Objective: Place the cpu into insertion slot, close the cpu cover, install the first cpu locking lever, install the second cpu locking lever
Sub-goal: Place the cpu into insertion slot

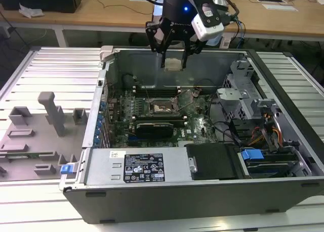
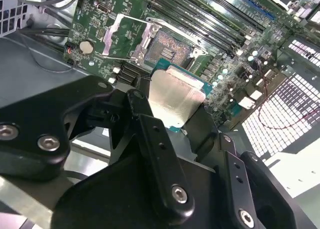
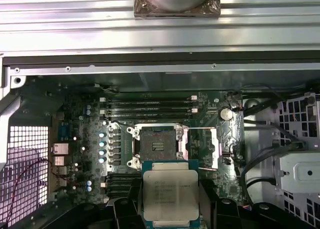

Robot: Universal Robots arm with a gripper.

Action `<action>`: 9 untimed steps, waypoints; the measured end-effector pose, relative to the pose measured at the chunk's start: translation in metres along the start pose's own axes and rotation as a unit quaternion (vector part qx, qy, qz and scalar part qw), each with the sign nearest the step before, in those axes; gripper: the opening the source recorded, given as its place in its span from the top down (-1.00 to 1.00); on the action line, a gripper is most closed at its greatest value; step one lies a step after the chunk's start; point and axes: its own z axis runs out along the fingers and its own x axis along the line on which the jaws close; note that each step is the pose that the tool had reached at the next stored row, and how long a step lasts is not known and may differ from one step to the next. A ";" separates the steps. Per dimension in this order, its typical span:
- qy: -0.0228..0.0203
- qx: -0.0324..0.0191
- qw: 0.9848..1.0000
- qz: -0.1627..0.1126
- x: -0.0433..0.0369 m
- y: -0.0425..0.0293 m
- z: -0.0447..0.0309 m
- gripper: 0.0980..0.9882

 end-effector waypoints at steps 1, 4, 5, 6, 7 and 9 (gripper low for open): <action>0.000 0.000 1.000 0.000 0.0006 -0.0001 0.0019 0.01; 0.000 0.001 1.000 0.000 0.0023 -0.0004 0.0070 0.01; 0.000 0.001 1.000 0.000 0.0037 -0.0005 0.0103 0.01; 0.000 0.001 1.000 0.000 0.0047 -0.0005 0.0124 0.01; 0.000 0.001 1.000 0.000 0.0054 -0.0006 0.0142 0.01; 0.000 0.003 1.000 0.000 0.0064 -0.0011 0.0201 0.01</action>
